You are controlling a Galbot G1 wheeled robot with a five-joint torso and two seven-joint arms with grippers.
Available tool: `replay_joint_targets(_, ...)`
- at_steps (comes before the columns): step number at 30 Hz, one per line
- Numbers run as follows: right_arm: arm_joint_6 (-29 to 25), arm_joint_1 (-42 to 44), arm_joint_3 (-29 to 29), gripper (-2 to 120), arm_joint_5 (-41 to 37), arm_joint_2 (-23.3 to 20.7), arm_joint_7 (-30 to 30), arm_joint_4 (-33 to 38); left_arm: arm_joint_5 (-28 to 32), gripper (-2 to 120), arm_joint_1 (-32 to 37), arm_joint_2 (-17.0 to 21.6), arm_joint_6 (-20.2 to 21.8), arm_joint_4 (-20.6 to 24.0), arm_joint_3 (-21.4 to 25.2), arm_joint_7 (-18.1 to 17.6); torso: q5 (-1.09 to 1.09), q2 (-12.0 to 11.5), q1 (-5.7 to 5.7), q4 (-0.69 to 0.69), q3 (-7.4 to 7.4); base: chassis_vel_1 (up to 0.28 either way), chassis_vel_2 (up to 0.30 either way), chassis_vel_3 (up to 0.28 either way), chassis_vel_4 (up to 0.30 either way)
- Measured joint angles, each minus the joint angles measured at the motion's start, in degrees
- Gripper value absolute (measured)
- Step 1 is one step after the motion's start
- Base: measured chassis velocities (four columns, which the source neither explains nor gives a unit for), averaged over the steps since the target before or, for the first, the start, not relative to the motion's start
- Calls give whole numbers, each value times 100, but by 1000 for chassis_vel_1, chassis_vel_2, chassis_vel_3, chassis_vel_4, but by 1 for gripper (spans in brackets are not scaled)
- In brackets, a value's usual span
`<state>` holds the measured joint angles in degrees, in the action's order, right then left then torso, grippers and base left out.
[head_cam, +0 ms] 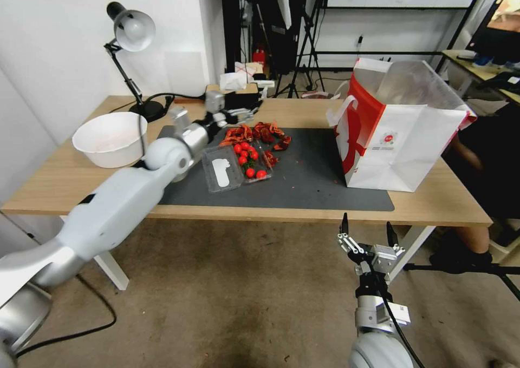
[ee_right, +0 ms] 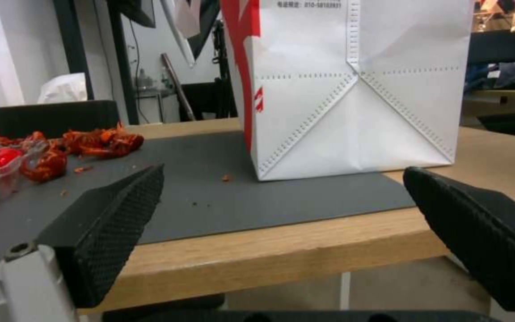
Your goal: Pick up the trash from the table and place it into the takeout bag.
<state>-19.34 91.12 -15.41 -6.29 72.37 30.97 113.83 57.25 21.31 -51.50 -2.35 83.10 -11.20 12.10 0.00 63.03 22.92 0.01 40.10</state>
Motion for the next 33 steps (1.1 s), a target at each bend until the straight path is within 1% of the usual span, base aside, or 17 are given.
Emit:
replay_joint_targets(3,3,-4,16,100,16,1,-4,-15,-110,100,419,231,5,203,348,-67,-1,0,0,-1,0,0,0,0,0)
replay_joint_targets(4,3,-4,16,100,16,1,-4,-15,-110,100,419,231,5,203,348,-67,-1,0,0,-1,0,0,0,0,0)
replay_joint_targets(7,4,-4,19,100,23,1,-8,-23,-224,100,917,384,8,387,754,-127,0,0,-1,-1,0,0,0,0,0)
replay_joint_targets(8,4,-4,19,100,23,1,-8,-23,-224,100,917,384,8,387,754,-127,0,0,-1,-1,0,0,0,0,0)
replay_joint_targets(11,4,-15,24,100,48,5,-13,-49,-371,100,1506,480,8,572,1273,-165,0,0,0,0,0,0,0,0,0)
replay_joint_targets(14,4,-16,25,100,50,5,-13,-52,-382,100,1564,487,8,591,1325,-168,0,0,-1,0,0,0,0,0,0)
replay_joint_targets(15,4,-23,34,100,57,10,-14,-64,-420,100,1836,530,-12,681,1548,-184,-1,0,0,0,0,0,0,0,0)
replay_joint_targets(16,4,-23,34,100,57,10,-14,-64,-420,100,1836,530,-12,681,1548,-184,-1,0,0,0,0,0,0,0,0)
replay_joint_targets(17,4,-26,53,100,66,20,-15,-75,-488,100,2132,585,-87,787,1771,-197,-1,0,0,1,0,0,0,0,0)
replay_joint_targets(19,4,-28,72,100,74,30,-17,-81,-594,100,2466,631,-171,935,2023,-235,1,0,0,0,0,0,0,0,0)
replay_joint_targets(20,4,-28,72,100,74,30,-17,-81,-594,100,2466,631,-171,935,2023,-235,1,0,0,0,0,0,0,0,0)
replay_joint_targets(23,3,-28,81,100,86,33,-19,-78,-788,100,2961,598,-222,1113,2380,-295,1,0,0,-2,0,0,0,0,0)
replay_joint_targets(24,3,-28,81,100,86,33,-19,-78,-788,100,2961,598,-222,1113,2380,-295,1,0,0,-2,0,0,0,0,0)
replay_joint_targets(26,3,-19,84,100,91,31,-20,-63,-983,100,3413,508,-321,1205,2656,-297,-1,0,-1,-1,1,0,0,0,0)
replay_joint_targets(27,3,-19,84,100,91,31,-20,-63,-983,100,3413,508,-321,1205,2656,-297,-1,0,-1,-1,1,0,0,0,0)
replay_joint_targets(30,1,-2,89,100,97,34,-22,-61,-1183,100,3908,381,-378,1374,3000,-292,1,0,-1,0,0,0,0,0,0)
replay_joint_targets(33,-1,0,92,100,100,43,-22,-61,-1355,100,4139,294,-422,1460,3165,-292,0,0,-1,-1,0,0,0,0,0)
